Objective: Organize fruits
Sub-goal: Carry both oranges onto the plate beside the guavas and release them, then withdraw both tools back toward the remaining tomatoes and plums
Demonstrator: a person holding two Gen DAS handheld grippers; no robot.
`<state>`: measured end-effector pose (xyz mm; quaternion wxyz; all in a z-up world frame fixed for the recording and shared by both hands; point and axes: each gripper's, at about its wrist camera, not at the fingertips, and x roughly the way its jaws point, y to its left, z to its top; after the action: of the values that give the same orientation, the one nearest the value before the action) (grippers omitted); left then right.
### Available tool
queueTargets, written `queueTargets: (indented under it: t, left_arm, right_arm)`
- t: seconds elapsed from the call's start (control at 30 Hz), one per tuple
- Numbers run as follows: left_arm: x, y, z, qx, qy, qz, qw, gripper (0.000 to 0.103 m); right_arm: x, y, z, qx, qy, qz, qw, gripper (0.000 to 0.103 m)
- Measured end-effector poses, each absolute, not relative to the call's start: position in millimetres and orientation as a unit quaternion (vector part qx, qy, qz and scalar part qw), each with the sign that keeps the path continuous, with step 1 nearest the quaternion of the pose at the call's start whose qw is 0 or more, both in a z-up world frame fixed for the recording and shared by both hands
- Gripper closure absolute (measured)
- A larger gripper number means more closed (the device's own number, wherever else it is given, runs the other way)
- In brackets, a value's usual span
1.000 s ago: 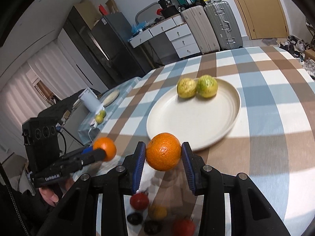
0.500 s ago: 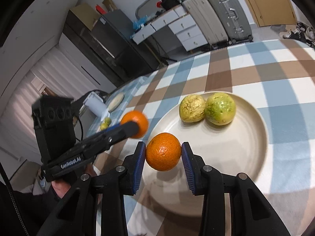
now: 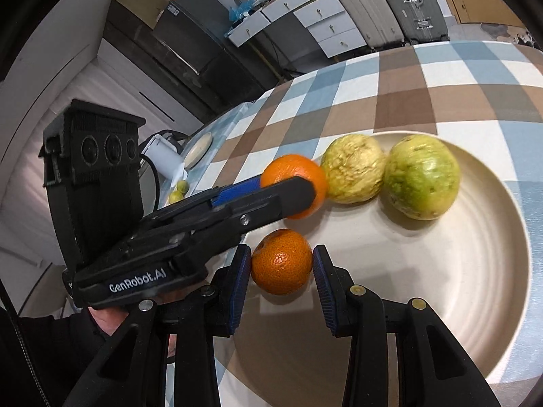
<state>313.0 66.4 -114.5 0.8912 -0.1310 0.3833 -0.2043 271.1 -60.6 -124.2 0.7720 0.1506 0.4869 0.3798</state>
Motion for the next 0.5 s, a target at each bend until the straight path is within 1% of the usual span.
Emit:
queueTargets:
  t: [0.07,0.1,0.13,0.17,0.2,0.23,0.3,0.37,0.43,0.5]
  left_arm:
    - [313,68,-112,-0.133,0.381,-0.201,0.893,0.066]
    - [314,70,-111,-0.135,0.379,-0.196,0.894,0.06]
    - [312,71,-108,-0.138,0.377,-0.193,0.895,0.048]
    - [309,74,-105,-0.141,0.374,-0.189,0.897,0.043]
    - [304,76,-101,-0.143,0.371,-0.183,0.899,0.04]
    - [300,79,-98,-0.147,0.366,-0.178,0.901,0.04]
    - [291,83,-92,-0.152,0.363,-0.175,0.902,0.04]
    - [280,85,-86,-0.149,0.358,-0.167,0.906,0.036]
    - [266,87,-80,-0.151,0.354,-0.161,0.909,0.027]
    - [248,85,-73,-0.152,0.348,-0.157,0.912,0.026]
  right_arm:
    - [271,-58,-124,0.155,0.487,0.383,0.77,0.064]
    - [270,-58,-123,0.155,0.487,0.383,0.77,0.064]
    - [270,-58,-121,0.156,0.485,0.382,0.772,0.059]
    - [269,-59,-119,0.155,0.482,0.378,0.775,0.055]
    - [268,-61,-116,0.154,0.478,0.372,0.781,0.046]
    - [266,-64,-114,0.156,0.474,0.365,0.786,0.036]
    - [259,-75,-108,0.17,0.463,0.364,0.79,0.034]
    - [248,-86,-100,0.172,0.45,0.364,0.797,0.032]
    - [236,-95,-92,0.163,0.436,0.352,0.812,0.021]
    - [221,-104,-82,0.156,0.417,0.346,0.826,0.015]
